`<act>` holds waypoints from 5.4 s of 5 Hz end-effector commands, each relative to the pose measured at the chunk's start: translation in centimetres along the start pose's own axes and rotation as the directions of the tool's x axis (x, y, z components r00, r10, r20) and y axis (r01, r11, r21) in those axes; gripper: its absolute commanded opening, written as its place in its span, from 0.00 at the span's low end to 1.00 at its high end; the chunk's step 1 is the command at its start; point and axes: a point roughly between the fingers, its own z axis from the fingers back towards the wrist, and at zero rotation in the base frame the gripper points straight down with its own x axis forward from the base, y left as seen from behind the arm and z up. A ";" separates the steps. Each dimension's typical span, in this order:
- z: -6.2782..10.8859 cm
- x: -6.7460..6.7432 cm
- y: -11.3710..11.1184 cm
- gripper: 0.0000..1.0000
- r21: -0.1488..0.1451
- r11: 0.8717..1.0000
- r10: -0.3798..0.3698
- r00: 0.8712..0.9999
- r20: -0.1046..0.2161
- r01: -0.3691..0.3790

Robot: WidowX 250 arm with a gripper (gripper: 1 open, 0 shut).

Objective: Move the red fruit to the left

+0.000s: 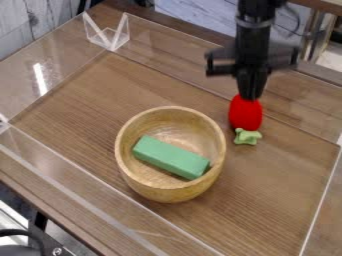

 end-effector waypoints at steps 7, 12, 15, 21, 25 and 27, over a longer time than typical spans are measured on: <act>-1.7 -1.9 -0.2 1.00 0.053 0.987 0.150 0.987 0.054 -0.153; 4.1 0.3 0.6 0.00 -0.043 0.979 0.203 0.977 0.068 -0.200; 3.9 -0.4 1.1 1.00 -0.017 0.966 0.260 0.962 0.084 -0.260; -3.8 -0.8 -0.8 1.00 0.024 0.965 0.260 0.964 0.054 -0.262; -5.1 2.0 -0.2 1.00 -0.013 0.965 0.261 0.965 0.032 -0.261; -5.9 2.4 -0.2 0.00 -0.016 0.968 0.252 0.967 0.032 -0.251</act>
